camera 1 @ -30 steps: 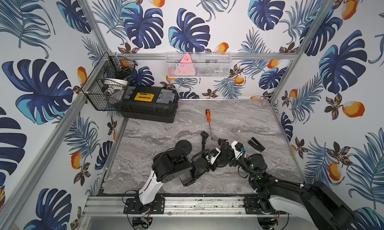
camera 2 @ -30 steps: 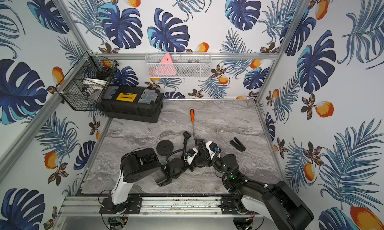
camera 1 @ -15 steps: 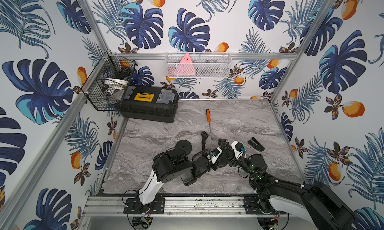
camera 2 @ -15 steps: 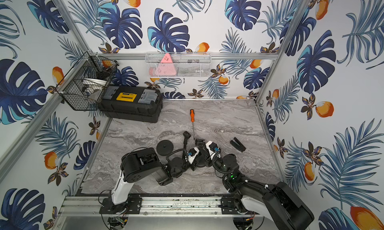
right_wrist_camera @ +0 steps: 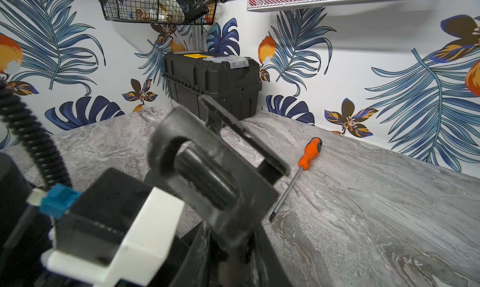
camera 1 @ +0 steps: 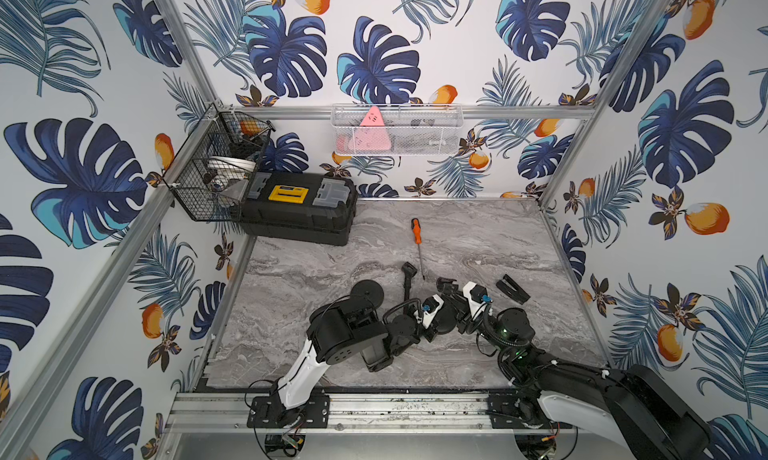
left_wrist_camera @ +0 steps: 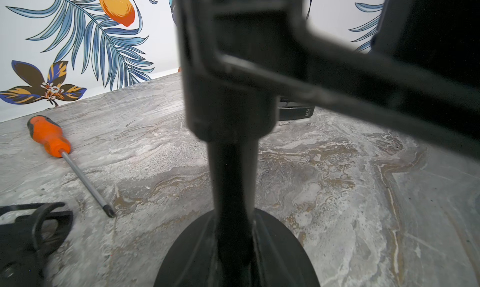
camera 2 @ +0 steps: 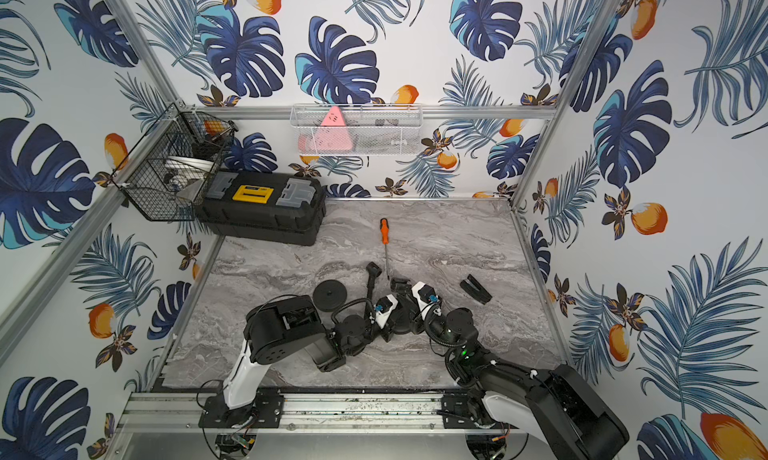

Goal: Assemble a microphone stand
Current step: Move the microphone stand base to the center of the board.

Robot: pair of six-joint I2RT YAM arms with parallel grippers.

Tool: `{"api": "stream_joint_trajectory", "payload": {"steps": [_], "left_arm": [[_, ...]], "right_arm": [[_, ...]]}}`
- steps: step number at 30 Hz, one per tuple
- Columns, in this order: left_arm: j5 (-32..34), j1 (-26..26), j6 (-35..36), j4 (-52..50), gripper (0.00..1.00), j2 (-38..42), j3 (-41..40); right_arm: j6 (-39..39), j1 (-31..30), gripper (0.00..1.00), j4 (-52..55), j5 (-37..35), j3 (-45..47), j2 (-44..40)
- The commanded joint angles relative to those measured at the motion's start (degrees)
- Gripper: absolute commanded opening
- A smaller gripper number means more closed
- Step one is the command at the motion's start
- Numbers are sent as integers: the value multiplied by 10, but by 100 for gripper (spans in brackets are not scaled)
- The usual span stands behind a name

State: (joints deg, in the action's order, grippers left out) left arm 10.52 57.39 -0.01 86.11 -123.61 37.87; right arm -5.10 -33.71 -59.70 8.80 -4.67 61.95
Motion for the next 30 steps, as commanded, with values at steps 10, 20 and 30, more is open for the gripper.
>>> {"api": "stream_joint_trajectory", "payload": {"steps": [10, 20, 30], "left_arm": [[-18, 1, 27, 21, 17, -6, -8], [-7, 1, 16, 22, 14, 12, -42], [-6, 1, 12, 22, 14, 45, -100]], "right_arm": [[16, -2, 60, 175, -20, -26, -84], [66, -2, 58, 362, -28, -38, -233], [55, -2, 55, 387, 44, -45, -218]]}}
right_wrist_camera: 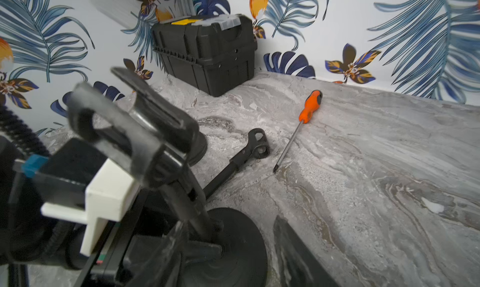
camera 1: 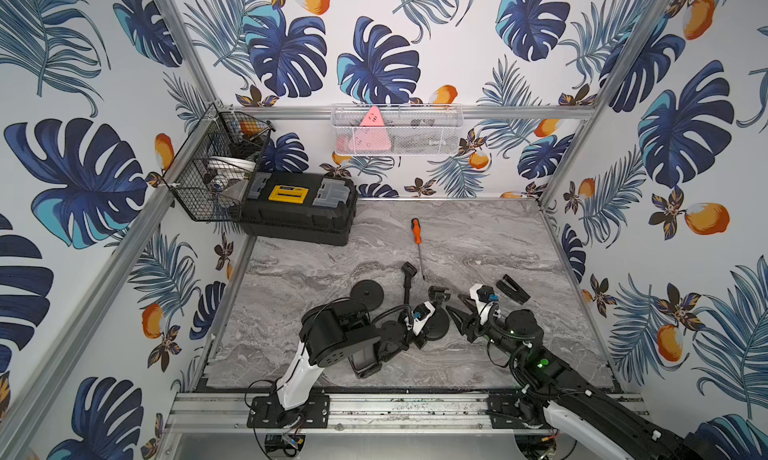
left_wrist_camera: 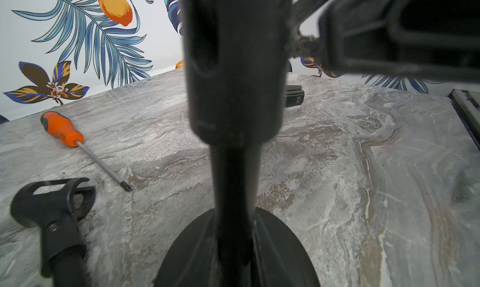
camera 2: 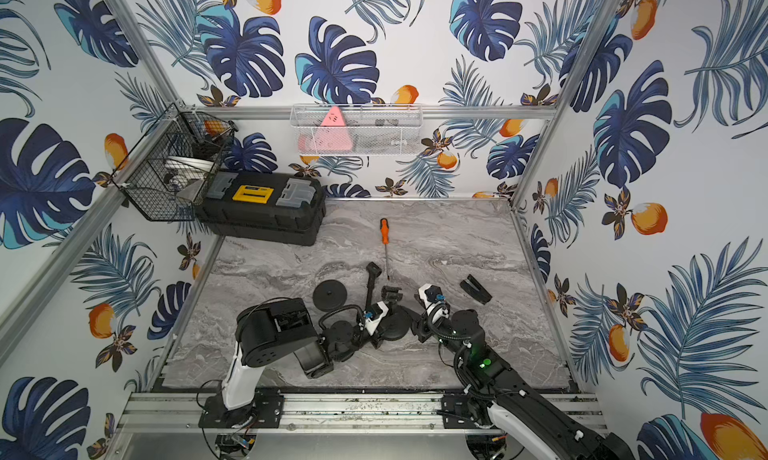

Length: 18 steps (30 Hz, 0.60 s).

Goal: Assemble a microphone stand
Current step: Move the microphone stand base to the center of the board.

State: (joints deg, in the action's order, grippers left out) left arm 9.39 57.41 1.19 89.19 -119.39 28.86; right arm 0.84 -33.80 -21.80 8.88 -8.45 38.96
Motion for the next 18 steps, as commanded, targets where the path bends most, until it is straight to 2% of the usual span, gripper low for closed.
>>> {"api": "stream_joint_trajectory", "payload": {"steps": [1, 5, 18], "left_arm": [[5, 1, -1, -9, 14, 4, -13], [2, 0, -1, -9, 14, -1, -20], [-16, 0, -9, -9, 13, -19, -12]], "right_arm": [[-9, -1, 55, 3, 58, -8, 21], [-27, -1, 55, -10, 86, -13, 45], [-90, -1, 51, -18, 103, -44, 87]]}}
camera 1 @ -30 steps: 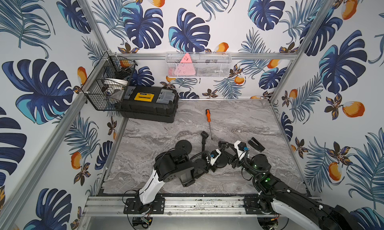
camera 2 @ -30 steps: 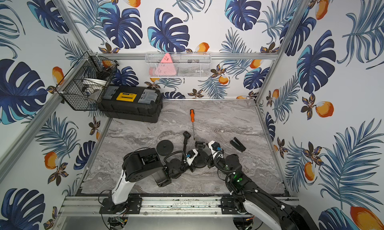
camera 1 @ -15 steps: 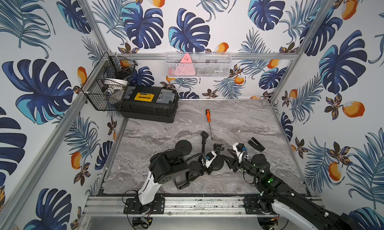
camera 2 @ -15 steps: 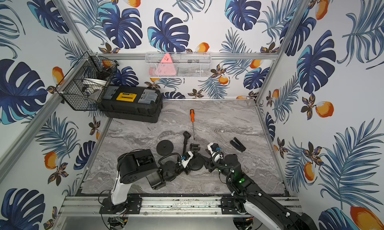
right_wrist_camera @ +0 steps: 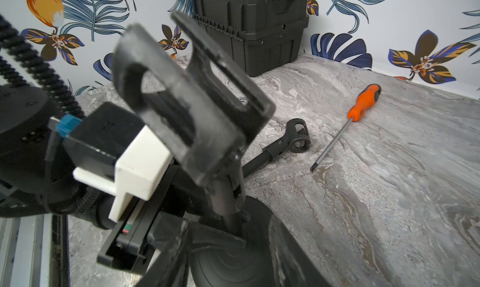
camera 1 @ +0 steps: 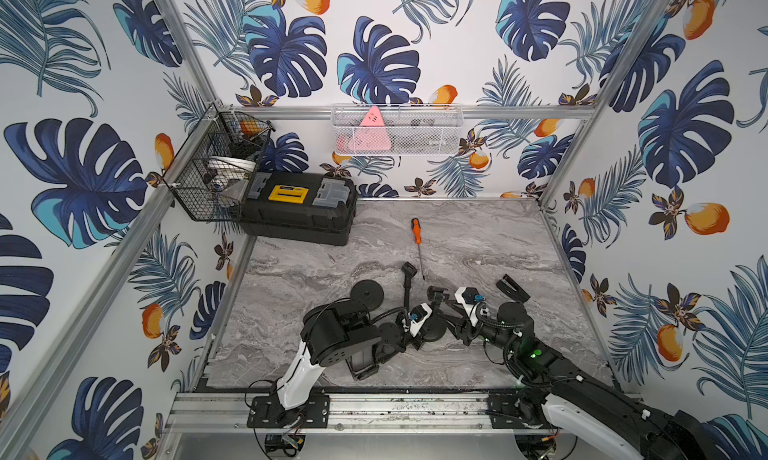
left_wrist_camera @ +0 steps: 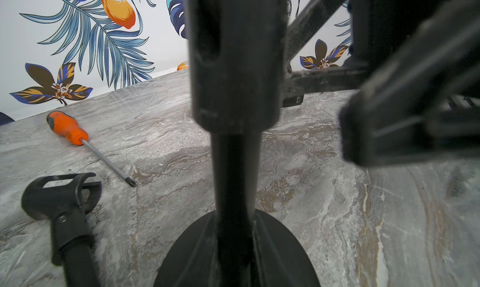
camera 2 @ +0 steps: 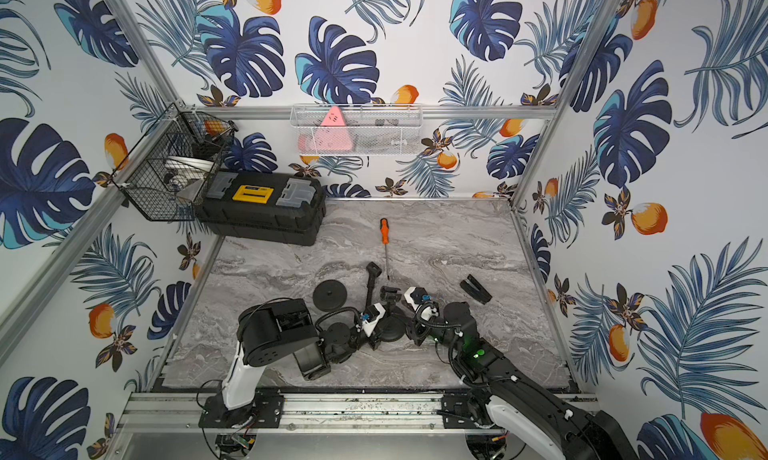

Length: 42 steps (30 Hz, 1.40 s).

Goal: Assemble a microphone stand
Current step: Move the microphone stand base to the center of the board, then screw the microphone stand pole into the microphone stand base.

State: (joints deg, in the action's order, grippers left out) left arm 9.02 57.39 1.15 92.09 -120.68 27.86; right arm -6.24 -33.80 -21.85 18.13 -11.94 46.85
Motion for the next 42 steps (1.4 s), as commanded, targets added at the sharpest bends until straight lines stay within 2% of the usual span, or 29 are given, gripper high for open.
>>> {"api": "stream_joint_trajectory", "payload": {"steps": [1, 17, 26, 29, 36, 40, 42], "left_arm": [[-11, 1, -8, -38, 13, -5, -3], [-12, 0, -8, -37, 13, -7, -3], [-12, 0, -7, -38, 13, -9, -3], [-10, 0, -6, -38, 13, -9, -3], [-8, 0, -8, -37, 16, -9, -3], [-5, 0, -7, -38, 17, -4, -6], [-2, 0, -8, -38, 21, -1, -9]], "right_arm": [[-22, -1, 51, -21, 9, -11, 12], [-58, 1, 45, -76, 46, -41, 91], [-47, 19, 39, -169, 69, -27, 126], [-47, 23, 33, -170, 80, -31, 136], [-62, 24, 8, -134, 97, -43, 146], [-49, 24, 2, -153, 94, -25, 140], [-38, 24, 0, -167, 80, -11, 132]]}}
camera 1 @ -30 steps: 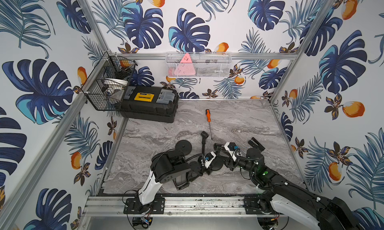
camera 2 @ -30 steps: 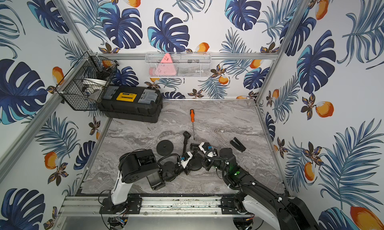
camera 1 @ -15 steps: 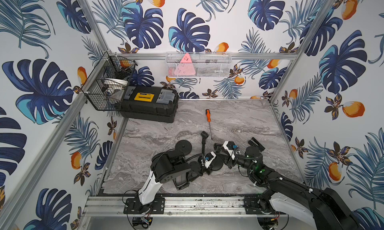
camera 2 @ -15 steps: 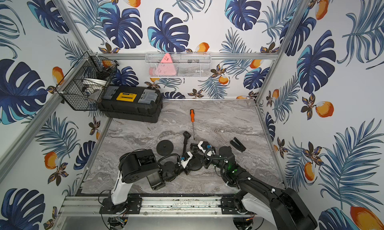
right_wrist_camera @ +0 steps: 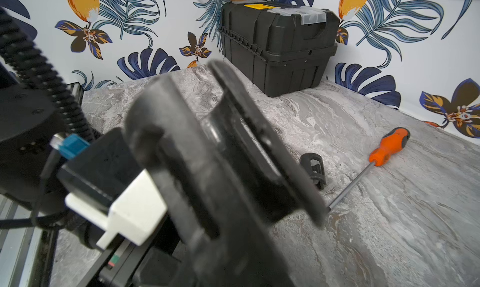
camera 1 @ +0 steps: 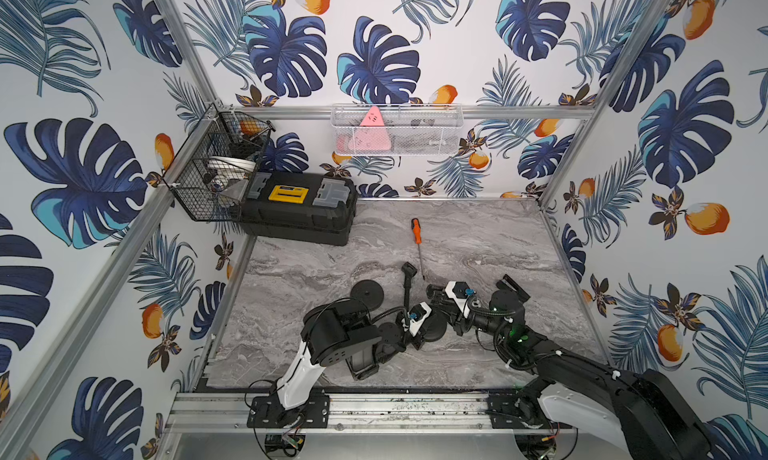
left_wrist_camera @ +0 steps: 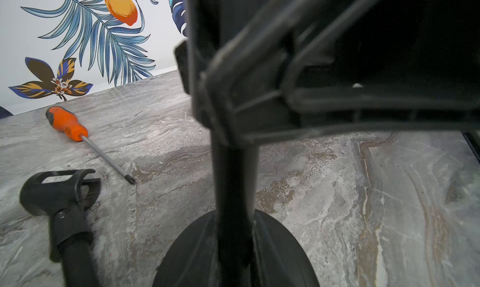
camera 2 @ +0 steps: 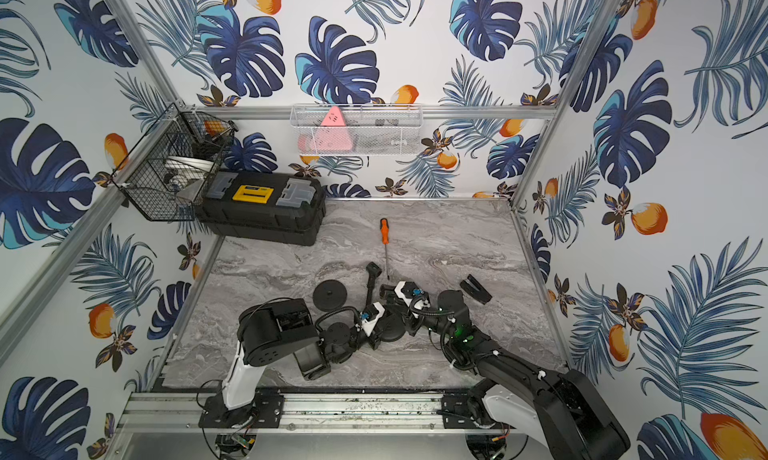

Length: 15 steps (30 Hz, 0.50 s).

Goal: Assemble a microphone stand
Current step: Screw the microphone stand pole into the microphone stand base.

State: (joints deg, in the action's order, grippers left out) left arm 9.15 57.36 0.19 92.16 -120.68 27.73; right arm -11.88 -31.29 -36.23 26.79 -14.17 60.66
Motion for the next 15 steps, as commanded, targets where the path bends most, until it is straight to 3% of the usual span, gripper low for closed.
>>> {"api": "stream_joint_trajectory", "payload": {"steps": [1, 3, 6, 15], "left_arm": [[-2, 0, 1, -38, 25, 0, -8], [2, 0, 0, -38, 40, 3, -9], [3, 0, -2, -38, 51, 7, -11], [-7, 0, -1, -38, 57, 17, -13]], "right_arm": [[20, -1, 0, -24, -12, 16, -8], [24, -2, 0, -13, -30, 20, -15], [30, -3, 0, -10, -61, 29, -29], [32, -25, 0, 51, -115, 11, -57]]}}
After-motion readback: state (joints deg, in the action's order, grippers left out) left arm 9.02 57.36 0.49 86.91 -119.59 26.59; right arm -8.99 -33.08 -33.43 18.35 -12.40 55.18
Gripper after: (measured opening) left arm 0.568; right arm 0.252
